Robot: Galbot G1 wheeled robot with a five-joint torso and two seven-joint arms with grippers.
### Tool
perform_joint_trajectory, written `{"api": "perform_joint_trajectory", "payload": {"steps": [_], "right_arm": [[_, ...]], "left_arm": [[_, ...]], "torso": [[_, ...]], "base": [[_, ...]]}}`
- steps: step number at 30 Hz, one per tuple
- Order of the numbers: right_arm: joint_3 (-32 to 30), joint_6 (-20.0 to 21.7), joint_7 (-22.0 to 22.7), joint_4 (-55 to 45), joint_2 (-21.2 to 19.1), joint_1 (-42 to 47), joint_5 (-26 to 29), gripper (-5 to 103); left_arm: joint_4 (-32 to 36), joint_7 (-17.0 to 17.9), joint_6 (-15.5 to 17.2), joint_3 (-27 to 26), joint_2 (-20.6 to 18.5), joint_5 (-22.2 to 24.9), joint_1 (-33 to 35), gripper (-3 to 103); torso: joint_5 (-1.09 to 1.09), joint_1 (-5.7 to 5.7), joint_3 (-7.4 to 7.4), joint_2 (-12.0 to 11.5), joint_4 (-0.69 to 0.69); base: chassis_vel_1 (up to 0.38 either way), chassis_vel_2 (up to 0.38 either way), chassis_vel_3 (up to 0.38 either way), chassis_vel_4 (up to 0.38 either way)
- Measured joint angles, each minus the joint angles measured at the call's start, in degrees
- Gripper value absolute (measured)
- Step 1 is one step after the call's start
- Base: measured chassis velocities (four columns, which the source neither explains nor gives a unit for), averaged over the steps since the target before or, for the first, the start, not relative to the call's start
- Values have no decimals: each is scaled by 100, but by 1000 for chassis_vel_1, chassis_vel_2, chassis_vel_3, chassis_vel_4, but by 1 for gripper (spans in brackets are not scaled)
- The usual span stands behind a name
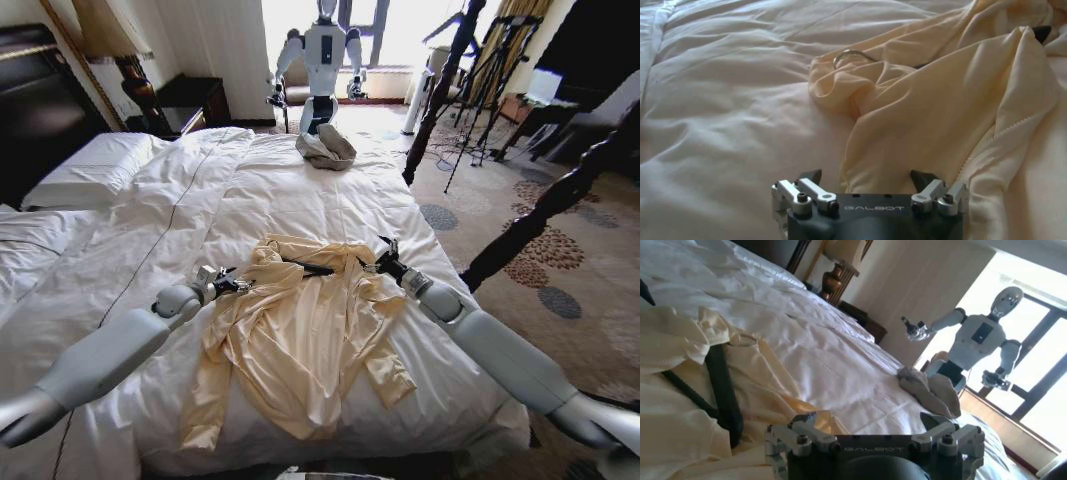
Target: Pick up the clothes from the bed and hang them on the clothes hanger.
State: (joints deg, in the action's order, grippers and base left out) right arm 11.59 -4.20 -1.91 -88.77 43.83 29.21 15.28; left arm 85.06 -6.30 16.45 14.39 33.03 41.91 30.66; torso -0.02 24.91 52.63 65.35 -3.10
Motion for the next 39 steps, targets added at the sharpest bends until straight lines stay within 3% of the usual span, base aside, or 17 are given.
{"api": "perform_joint_trajectory", "payload": {"steps": [7, 10, 14, 15, 16, 18, 21, 24, 39], "right_arm": [[-250, -1, -4, -214, -192, 274, 118, 100], [-475, -15, -20, -262, -290, 425, 130, 100], [-619, -19, -25, -264, -322, 493, 164, 100], [-717, -27, -33, -264, -337, 527, 192, 100], [-760, -32, -42, -264, -341, 544, 204, 100], [-870, -38, -54, -264, -344, 597, 248, 100], [-953, -37, -61, -253, -331, 639, 319, 100], [-968, -5, -53, -203, -293, 645, 399, 100], [-799, 312, 34, 99, -94, 488, 658, 100]], "left_arm": [[-450, 46, -185, 429, 274, -628, -355, 77], [-526, 31, -30, 638, 314, -854, -609, 61], [-526, -32, 37, 772, 298, -954, -730, 56], [-516, -109, 51, 849, 265, -1006, -780, 45], [-505, -143, 60, 876, 247, -1026, -794, 45], [-481, -221, 73, 928, 206, -1116, -803, 34], [-455, -283, 69, 942, 166, -1310, -801, 25], [-442, -270, 59, 942, 155, -1447, -799, 22], [-491, -214, -59, 937, 172, -1904, -833, 22]], "torso": [[0, -1, 0, 0, -3], [0, 0, 0, -1, -2], [0, 0, 0, 0, -2], [0, -1, 0, 0, -3], [0, 0, 0, 0, -3], [0, 0, 0, -1, -2], [1, 0, 0, 0, -2], [-1, -1, 0, 0, -2], [-2, -1, 0, 0, -2]], "base": [[0, 0, 0, 0], [0, 0, 0, 0], [0, 0, 0, 0], [0, 0, 0, 0], [0, 0, 0, 0], [0, 0, 0, 0], [0, 0, 0, 0], [0, 0, 0, 0], [0, 0, 0, 0]]}}
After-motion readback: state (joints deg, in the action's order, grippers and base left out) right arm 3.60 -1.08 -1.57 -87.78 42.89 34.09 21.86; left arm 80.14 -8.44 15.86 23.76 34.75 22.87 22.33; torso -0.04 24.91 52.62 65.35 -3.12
